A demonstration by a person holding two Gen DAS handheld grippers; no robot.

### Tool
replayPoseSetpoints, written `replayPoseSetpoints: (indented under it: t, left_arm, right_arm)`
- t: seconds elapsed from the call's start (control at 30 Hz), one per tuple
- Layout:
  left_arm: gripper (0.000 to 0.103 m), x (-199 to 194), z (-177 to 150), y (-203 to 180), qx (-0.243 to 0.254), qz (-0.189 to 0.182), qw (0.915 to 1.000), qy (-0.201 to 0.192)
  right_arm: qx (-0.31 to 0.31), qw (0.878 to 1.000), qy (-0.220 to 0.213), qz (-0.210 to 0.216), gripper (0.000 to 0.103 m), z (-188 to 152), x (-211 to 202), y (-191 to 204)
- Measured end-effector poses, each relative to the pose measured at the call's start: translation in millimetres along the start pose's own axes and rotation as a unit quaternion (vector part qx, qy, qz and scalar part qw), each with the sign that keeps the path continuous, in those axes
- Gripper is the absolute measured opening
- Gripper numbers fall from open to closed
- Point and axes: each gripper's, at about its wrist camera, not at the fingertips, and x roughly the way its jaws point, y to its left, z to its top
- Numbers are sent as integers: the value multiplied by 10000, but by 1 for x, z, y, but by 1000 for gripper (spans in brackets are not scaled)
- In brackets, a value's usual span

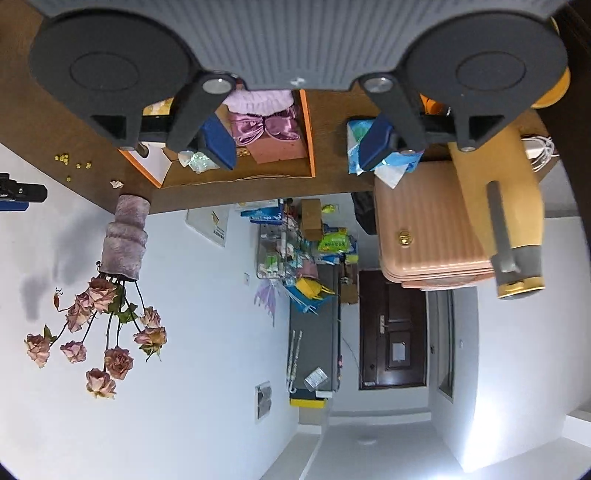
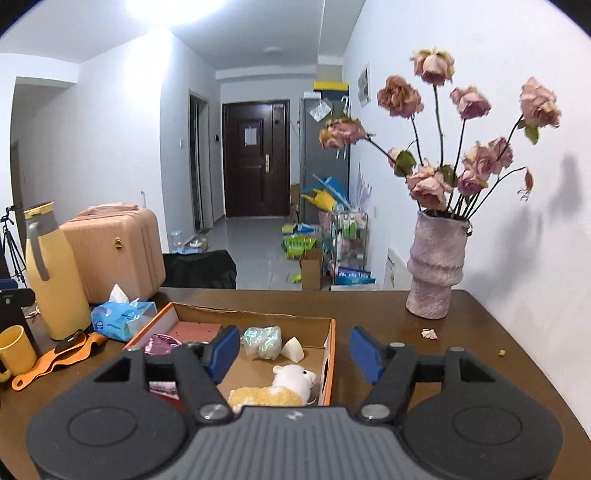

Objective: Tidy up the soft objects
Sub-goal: 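Withdraw both grippers from the box back over the table, then close both grippers together on the lilac knit pouch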

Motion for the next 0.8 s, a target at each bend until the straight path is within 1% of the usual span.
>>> replayPoseSetpoints:
  t: [0.03, 0.1, 0.13, 0.17, 0.2, 0.3, 0.37, 0.4, 0.43, 0.5, 0.57, 0.63, 0.8]
  left_arm:
    - [79, -9, -9, -2, 1, 57, 10000, -66]
    - [80, -28, -29, -8, 0, 93, 9999, -136]
    - [80, -42, -44, -13, 26, 13, 9998, -215]
    - [82, -54, -58, -16, 34, -68, 9995, -290]
    - [84, -66, -72, -19, 27, -101, 9994, -337]
    - [86, -98, -111, -30, 46, 19, 9991, -415]
    - [89, -115, -132, -33, -157, 32, 9994, -310]
    - [90, -123, -145, -34, -376, -44, 9992, -153]
    - [90, -128, -155, -35, -461, -121, 9989, 13]
    - [90, -138, -174, -42, -335, -260, 9988, 260]
    - [90, -143, -182, -42, -305, -198, 9986, 393]
    - [90, -144, -183, -39, -373, -189, 9983, 415]
    - [90, -136, -175, -34, -412, -74, 9986, 335]
  right_arm:
    - [-9, 10000, -60, 17, 66, -5, -8, 1]
    - [12, 9998, -195, 49, 69, -22, -26, 5]
    - [0, 9996, -258, 73, 70, -32, -37, 8]
    - [-12, 9993, -360, 99, 72, -43, -47, 11]
    - [-39, 9988, -467, 127, 75, -55, -57, 15]
    - [-121, 9980, -600, 146, 77, -97, -88, 29]
    - [-132, 9983, -540, 191, 78, -122, -105, 37]
    - [-69, 9987, -455, 213, 80, -135, -114, 41]
    - [-8, 9991, -360, 228, 80, -145, -121, 43]
    - [261, 9988, -225, 355, 81, -171, -137, 48]
    - [500, 9965, -54, 673, 81, -192, -148, 50]
    - [584, 9950, 13, 807, 81, -203, -158, 50]
    - [533, 9965, -198, 608, 81, -197, -163, 51]
